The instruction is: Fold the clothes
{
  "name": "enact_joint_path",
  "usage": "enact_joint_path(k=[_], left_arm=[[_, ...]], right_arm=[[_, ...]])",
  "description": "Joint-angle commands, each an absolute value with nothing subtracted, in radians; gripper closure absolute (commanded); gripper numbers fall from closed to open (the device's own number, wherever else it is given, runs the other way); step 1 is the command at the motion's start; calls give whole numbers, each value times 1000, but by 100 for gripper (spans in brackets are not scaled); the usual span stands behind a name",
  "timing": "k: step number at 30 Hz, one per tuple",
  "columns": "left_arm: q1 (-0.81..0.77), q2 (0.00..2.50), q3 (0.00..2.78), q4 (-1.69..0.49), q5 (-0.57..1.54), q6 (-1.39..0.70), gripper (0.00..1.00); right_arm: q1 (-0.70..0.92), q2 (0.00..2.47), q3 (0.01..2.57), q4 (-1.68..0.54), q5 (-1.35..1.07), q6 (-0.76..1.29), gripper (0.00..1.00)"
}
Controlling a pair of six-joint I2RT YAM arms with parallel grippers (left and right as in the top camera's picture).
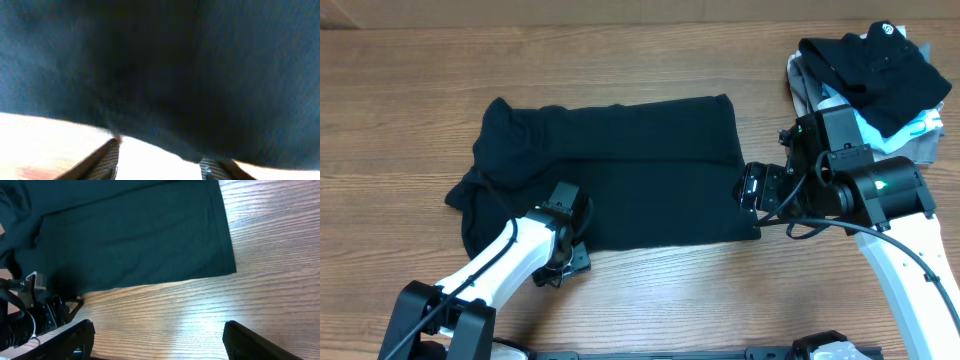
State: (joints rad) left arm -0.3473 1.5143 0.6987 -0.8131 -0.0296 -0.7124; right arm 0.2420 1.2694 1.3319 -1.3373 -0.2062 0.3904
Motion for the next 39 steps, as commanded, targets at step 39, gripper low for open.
enact_joint_path(k=[39], left_arm=[[-301, 1562, 1050, -989, -472, -552, 96]], right_arm=[[241, 1268, 1330, -1333, -211, 363, 14]])
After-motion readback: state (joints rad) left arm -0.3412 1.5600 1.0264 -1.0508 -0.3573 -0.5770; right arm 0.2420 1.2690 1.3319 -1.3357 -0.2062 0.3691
